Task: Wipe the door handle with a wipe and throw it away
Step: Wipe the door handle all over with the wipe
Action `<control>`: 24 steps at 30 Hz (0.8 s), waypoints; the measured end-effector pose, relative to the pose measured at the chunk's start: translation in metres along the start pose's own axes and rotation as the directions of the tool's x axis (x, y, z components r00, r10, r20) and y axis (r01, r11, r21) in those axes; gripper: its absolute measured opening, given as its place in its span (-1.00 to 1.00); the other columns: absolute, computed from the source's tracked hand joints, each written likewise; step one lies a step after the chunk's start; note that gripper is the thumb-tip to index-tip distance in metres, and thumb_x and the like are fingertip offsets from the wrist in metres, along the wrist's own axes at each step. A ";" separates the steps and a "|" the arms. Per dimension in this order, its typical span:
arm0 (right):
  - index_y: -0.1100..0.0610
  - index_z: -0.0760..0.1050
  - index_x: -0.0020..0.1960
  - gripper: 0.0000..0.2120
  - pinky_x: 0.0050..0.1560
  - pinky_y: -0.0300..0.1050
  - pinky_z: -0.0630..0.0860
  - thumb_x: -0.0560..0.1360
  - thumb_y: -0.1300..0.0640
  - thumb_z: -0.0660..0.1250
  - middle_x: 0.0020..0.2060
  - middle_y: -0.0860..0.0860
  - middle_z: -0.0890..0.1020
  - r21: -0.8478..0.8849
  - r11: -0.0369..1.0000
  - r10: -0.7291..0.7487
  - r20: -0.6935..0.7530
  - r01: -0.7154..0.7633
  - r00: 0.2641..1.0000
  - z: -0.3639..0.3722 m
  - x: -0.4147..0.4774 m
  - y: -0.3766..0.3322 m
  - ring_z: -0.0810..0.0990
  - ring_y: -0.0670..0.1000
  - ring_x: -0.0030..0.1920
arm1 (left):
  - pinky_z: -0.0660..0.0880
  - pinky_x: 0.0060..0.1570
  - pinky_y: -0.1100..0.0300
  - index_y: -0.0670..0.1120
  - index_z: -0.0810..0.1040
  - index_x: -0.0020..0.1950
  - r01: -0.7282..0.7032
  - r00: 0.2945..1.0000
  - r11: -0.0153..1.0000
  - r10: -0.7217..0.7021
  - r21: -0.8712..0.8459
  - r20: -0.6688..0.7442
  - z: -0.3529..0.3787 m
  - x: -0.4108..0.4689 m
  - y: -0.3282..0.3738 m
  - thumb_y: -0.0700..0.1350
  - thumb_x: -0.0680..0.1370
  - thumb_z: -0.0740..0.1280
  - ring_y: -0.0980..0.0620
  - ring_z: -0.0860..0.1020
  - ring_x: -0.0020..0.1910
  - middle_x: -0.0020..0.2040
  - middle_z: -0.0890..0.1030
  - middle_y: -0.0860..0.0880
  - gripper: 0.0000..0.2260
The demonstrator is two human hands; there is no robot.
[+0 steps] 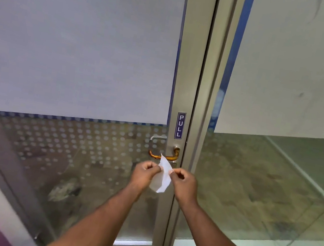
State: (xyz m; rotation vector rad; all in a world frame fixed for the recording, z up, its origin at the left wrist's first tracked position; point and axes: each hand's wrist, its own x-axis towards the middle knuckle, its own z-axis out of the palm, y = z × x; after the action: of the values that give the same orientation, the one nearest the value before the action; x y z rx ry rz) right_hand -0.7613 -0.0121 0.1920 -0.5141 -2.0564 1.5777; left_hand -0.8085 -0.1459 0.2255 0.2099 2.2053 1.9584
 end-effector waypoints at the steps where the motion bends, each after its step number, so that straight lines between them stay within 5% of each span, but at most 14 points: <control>1: 0.06 0.62 -0.27 -0.83 -0.30 -0.35 0.44 0.47 0.27 0.44 -0.33 -0.08 0.68 0.013 1.000 0.025 -0.001 -0.025 1.000 0.000 0.006 0.001 0.57 -0.22 -0.34 | 0.31 -0.40 0.27 -0.13 0.50 -0.31 0.001 1.000 1.000 -0.001 0.000 -0.023 -0.001 0.003 0.000 -0.30 0.53 0.37 0.08 0.39 -0.35 -0.35 0.49 -0.04 -0.78; 5: 0.15 0.54 -0.25 -0.81 -0.24 -0.13 0.45 0.52 0.31 0.30 -0.33 0.05 0.62 0.230 0.949 0.237 -0.080 -0.213 0.968 0.001 0.029 0.009 0.55 0.04 -0.30 | 0.26 -0.39 0.21 -0.08 0.47 -0.34 0.031 0.989 0.999 -0.037 -0.045 -0.146 -0.009 0.018 -0.001 -0.26 0.52 0.37 0.09 0.34 -0.36 -0.39 0.44 0.02 -0.74; 8: 0.22 0.54 -0.11 -0.85 -0.10 0.04 0.57 0.55 0.30 0.21 -0.19 0.17 0.66 0.615 0.689 0.477 0.015 -0.384 0.879 0.004 0.041 0.013 0.65 0.15 -0.17 | 0.21 -0.37 0.16 -0.04 0.39 -0.40 0.078 0.968 0.986 -0.111 -0.150 -0.227 -0.016 0.028 -0.005 -0.28 0.51 0.35 0.06 0.29 -0.38 -0.42 0.37 0.00 -0.67; 12: 0.21 0.55 -0.01 -0.83 -0.15 0.01 0.57 0.56 0.25 0.18 -0.11 0.14 0.69 0.785 0.423 0.522 0.198 -0.453 0.830 0.018 0.055 0.013 0.68 0.12 -0.10 | 0.31 -0.34 0.18 -0.04 0.41 -0.36 0.112 0.949 0.941 -0.198 -0.320 -0.248 -0.015 0.040 -0.009 -0.29 0.53 0.31 0.02 0.37 -0.36 -0.39 0.41 0.00 -0.71; 16: 0.20 0.57 0.11 -0.74 0.02 0.05 0.59 0.50 0.37 0.21 -0.01 0.20 0.69 0.749 0.514 0.451 0.178 -0.418 0.874 0.032 0.066 0.014 0.68 0.21 -0.02 | 0.45 -0.39 0.27 -0.09 0.52 -0.22 0.098 0.953 0.927 -0.192 -0.363 -0.234 -0.013 0.052 -0.011 -0.29 0.53 0.29 0.03 0.50 -0.36 -0.38 0.58 0.03 -0.83; 20: 0.01 0.63 0.26 -0.40 0.13 0.06 0.57 0.42 0.50 0.16 0.05 0.03 0.71 0.631 0.704 0.367 0.071 -0.326 0.928 0.034 0.077 0.022 0.66 0.08 0.02 | 0.48 -0.34 0.26 -0.03 0.61 0.07 0.031 0.973 0.987 -0.066 -0.161 -0.220 -0.023 0.069 -0.012 -0.34 0.49 0.31 0.06 0.55 -0.34 -0.24 0.65 -0.06 -0.73; 24: 0.22 0.71 0.04 -0.58 -0.06 -0.02 0.61 0.39 0.49 0.18 -0.05 0.19 0.74 0.508 0.803 0.350 0.017 -0.310 0.937 0.032 0.092 0.028 0.69 0.11 -0.11 | 0.50 -0.28 0.21 0.07 0.64 0.00 -0.052 0.991 0.998 0.056 0.036 -0.122 -0.031 0.092 -0.010 -0.37 0.47 0.22 0.00 0.57 -0.26 -0.12 0.69 -0.11 -0.62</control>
State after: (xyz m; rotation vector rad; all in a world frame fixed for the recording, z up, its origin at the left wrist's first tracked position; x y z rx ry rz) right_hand -0.8548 0.0230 0.1725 -0.7444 -1.4504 2.1699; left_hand -0.9049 -0.1563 0.2152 0.1591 2.3327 2.0148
